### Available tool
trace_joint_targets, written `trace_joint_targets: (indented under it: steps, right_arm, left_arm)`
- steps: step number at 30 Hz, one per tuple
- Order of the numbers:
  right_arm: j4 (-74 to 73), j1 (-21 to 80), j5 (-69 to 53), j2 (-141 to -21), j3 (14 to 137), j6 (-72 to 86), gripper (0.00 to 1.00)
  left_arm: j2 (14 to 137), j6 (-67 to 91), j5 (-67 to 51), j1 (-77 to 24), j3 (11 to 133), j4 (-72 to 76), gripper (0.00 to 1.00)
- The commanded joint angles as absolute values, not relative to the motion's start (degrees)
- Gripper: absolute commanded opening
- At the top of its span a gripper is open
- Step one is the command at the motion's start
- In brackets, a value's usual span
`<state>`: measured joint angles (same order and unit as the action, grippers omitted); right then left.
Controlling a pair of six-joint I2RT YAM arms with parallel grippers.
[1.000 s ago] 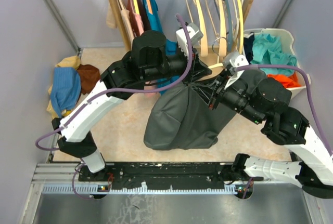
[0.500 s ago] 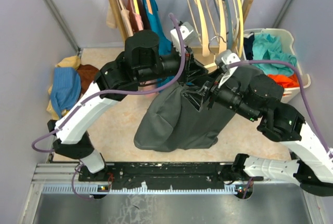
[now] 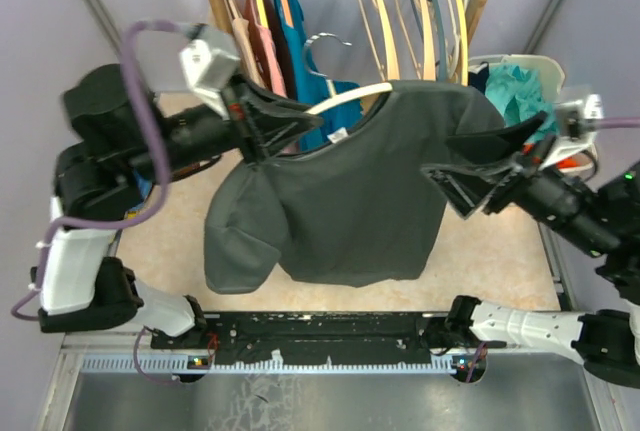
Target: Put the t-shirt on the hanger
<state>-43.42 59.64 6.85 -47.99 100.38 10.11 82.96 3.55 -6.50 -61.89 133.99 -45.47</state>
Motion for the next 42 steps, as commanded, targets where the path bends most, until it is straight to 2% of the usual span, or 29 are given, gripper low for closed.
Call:
trace_joint_targets:
  steps: [1,7,11,16,18,21,23,26,29,36,42]
  right_arm:
    - [-48.94,59.9,16.96,-46.96,103.71,11.89,0.68]
    - [-51.59,59.85,32.09,-44.92,102.44,13.95,0.69]
    - [-51.46,59.85,32.54,-45.31,100.66,14.01,0.74]
    - [-49.39,59.86,34.63,-47.2,96.78,14.86,0.73]
    - [-48.04,59.86,36.18,-47.6,94.78,14.97,0.69]
    - [-46.02,59.86,38.2,-47.81,92.44,14.94,0.56]
    - [-44.66,59.85,39.52,-47.54,91.44,14.62,0.43]
    - [-43.5,59.85,41.2,-46.78,90.99,14.42,0.17]
    - [-43.34,59.85,42.89,-45.71,91.05,14.41,0.01]
    - [-46.83,59.86,50.06,-43.29,91.74,16.86,0.0]
    - [-47.96,59.9,46.55,-44.16,92.18,16.73,0.02]
  left_arm:
    - [79.23,1.55,-4.1,-61.96,136.17,-42.08,0.0]
    - [77.89,1.6,-4.31,-61.96,136.15,-43.35,0.0]
    - [77.7,1.68,-4.39,-61.94,135.99,-44.06,0.0]
    - [77.24,1.93,-4.97,-61.91,135.47,-44.12,0.0]
    - [76.95,2.06,-5.0,-61.96,135.11,-44.12,0.0]
    - [76.62,2.11,-5.09,-61.91,134.91,-44.12,0.0]
    - [76.56,2.2,-5.35,-61.96,134.81,-44.12,0.0]
    - [76.39,2.21,-5.26,-61.95,134.59,-44.12,0.0]
    - [76.18,2.2,-5.14,-61.93,134.27,-44.12,0.0]
    - [75.64,2.2,-4.66,-61.96,133.01,-44.12,0.0]
    - [76.08,2.56,-4.68,-61.96,132.5,-43.43,0.0]
